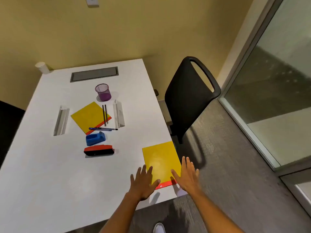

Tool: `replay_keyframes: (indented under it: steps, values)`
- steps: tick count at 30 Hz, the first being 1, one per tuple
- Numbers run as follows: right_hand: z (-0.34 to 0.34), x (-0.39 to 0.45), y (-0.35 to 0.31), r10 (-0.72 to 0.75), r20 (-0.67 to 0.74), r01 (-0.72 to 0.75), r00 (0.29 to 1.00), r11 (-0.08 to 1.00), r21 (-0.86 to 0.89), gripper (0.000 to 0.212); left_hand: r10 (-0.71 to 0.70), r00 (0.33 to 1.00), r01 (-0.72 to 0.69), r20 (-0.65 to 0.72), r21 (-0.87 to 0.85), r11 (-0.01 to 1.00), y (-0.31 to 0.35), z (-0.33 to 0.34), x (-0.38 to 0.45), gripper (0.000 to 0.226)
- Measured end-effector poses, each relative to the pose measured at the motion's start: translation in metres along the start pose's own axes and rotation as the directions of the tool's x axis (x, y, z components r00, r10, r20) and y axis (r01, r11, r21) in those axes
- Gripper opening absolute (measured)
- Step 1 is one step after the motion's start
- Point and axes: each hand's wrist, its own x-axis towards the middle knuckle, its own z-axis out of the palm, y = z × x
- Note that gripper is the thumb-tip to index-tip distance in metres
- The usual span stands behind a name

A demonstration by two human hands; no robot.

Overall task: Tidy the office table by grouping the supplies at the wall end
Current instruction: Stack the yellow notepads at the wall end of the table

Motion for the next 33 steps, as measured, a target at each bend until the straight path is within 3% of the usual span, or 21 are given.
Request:
replay_keyframes:
  steps: [6,12,18,21,23,26,28,31,33]
  values:
    - [0.002,0.02,0.006,0.048,0.11,-0.07,0.993,0.976,0.205,0.078,-0.061,0.986,0.071,0.156,-0.058,0.996,0.016,0.012,0.022,0.08]
    - [0.006,0.033,0.009,0.059,0.123,-0.1,0.991,0.925,0.368,0.065,-0.04,0.975,0.087,0.22,-0.207,0.974,0.019,0.013,0.031,0.083]
    - [0.002,0.037,0.009,0.091,0.067,-0.111,0.994,0.902,0.416,0.056,-0.04,0.979,0.088,0.198,-0.24,0.967,0.023,0.017,0.033,0.085]
    - [0.002,0.034,0.008,0.099,0.086,-0.126,0.991,0.895,0.428,0.062,-0.046,0.99,0.088,0.136,-0.316,0.945,0.024,0.022,0.031,0.085]
    - [0.001,0.034,0.008,0.117,0.095,-0.148,0.989,0.877,0.457,0.067,-0.062,0.996,0.089,0.07,-0.49,0.867,0.024,0.022,0.028,0.081]
    - [0.007,0.03,0.012,0.15,0.137,-0.2,0.979,0.827,0.526,0.065,-0.169,0.986,0.111,-0.003,-0.739,0.665,0.02,0.019,0.022,0.072]
    - [0.013,0.027,0.014,0.149,0.137,-0.201,0.979,0.804,0.56,0.047,-0.236,0.971,0.147,0.023,-0.839,0.524,0.013,0.017,0.018,0.07]
    - [0.017,0.021,0.013,0.118,0.1,-0.154,0.988,0.791,0.592,0.01,-0.262,0.955,0.204,0.142,-0.952,0.228,-0.001,0.013,0.01,0.061]
    - [0.012,0.017,0.007,0.088,0.077,-0.117,0.993,0.783,0.611,0.023,-0.241,0.952,0.221,0.187,-0.968,0.12,-0.011,0.013,0.003,0.054]
